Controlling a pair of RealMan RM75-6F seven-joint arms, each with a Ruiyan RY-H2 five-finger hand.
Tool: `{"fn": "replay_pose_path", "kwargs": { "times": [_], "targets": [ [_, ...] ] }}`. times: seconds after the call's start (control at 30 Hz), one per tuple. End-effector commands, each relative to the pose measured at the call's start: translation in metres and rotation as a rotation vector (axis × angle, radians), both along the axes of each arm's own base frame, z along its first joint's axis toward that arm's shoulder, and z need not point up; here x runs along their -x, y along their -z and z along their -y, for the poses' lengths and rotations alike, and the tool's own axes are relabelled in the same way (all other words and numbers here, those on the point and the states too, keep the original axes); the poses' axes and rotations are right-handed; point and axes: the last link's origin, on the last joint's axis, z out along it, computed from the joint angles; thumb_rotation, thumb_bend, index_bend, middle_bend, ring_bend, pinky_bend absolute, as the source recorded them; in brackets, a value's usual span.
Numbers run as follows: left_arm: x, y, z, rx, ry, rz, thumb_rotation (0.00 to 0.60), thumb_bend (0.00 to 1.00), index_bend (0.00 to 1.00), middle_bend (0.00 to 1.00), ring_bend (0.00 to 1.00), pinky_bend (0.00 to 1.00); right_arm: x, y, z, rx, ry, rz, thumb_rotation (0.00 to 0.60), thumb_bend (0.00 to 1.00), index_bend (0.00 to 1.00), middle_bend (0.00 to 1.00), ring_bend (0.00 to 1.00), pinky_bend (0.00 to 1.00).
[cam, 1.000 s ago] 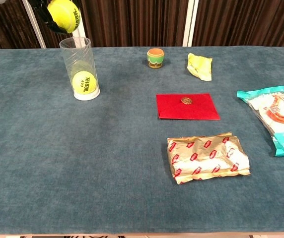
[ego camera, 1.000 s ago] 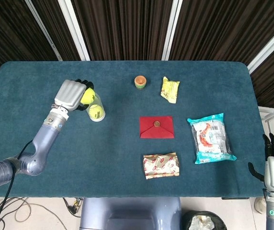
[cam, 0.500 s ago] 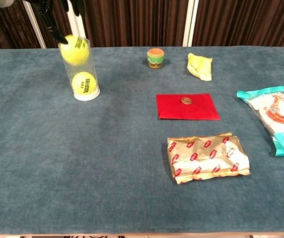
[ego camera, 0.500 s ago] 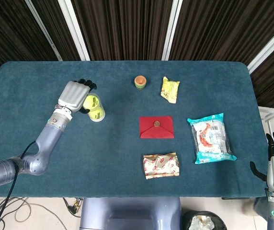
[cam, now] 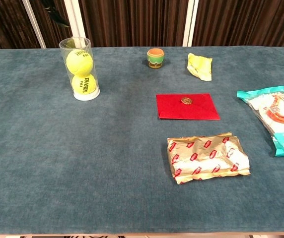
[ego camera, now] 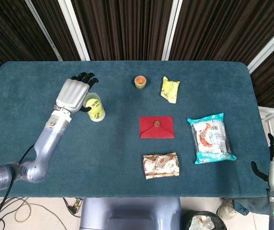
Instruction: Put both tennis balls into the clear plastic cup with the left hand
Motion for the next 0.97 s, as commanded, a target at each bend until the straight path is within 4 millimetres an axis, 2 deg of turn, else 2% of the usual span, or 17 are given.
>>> {"fn": "replay_pose_path", "kwargs": {
  "times": [0.03, 0.17, 0.23, 0.5, 0.7, 0.97],
  "targets": [
    [0.026, -0.023, 0.045, 0.004, -0.016, -0.045, 0.6, 0.01, 0.23, 0.12, 0.11, 0.27, 0.0, 0.0, 0.0, -0.003, -0.001, 0.004, 0.6, 0.34, 0.0, 0.0, 0.03, 0.09],
    [0.062, -0.041, 0.084, -0.055, -0.021, -0.072, 0.6, 0.01, 0.21, 0.1, 0.1, 0.25, -0.001, -0.001, -0.001, -0.004, -0.004, 0.005, 0.6, 0.34, 0.0, 0.0, 0.03, 0.09],
    [0.089, -0.046, 0.105, -0.086, -0.009, -0.1, 0.6, 0.01, 0.19, 0.08, 0.08, 0.23, -0.002, -0.001, -0.002, -0.004, -0.008, 0.002, 0.6, 0.34, 0.0, 0.0, 0.03, 0.09],
    [0.17, -0.044, 0.159, -0.092, -0.075, -0.08, 0.6, 0.01, 0.14, 0.03, 0.03, 0.19, -0.005, 0.002, -0.001, -0.027, -0.047, -0.011, 0.6, 0.34, 0.0, 0.0, 0.03, 0.09],
    [0.206, -0.04, 0.181, -0.115, -0.114, -0.025, 0.6, 0.01, 0.13, 0.01, 0.02, 0.18, -0.009, 0.002, 0.0, -0.037, -0.126, -0.021, 0.6, 0.34, 0.0, 0.0, 0.03, 0.09],
    [0.231, -0.038, 0.188, -0.148, -0.158, 0.056, 0.6, 0.01, 0.1, 0.0, 0.02, 0.17, -0.009, 0.001, -0.002, -0.041, -0.171, -0.026, 0.6, 0.34, 0.0, 0.0, 0.03, 0.09]
  ]
}}
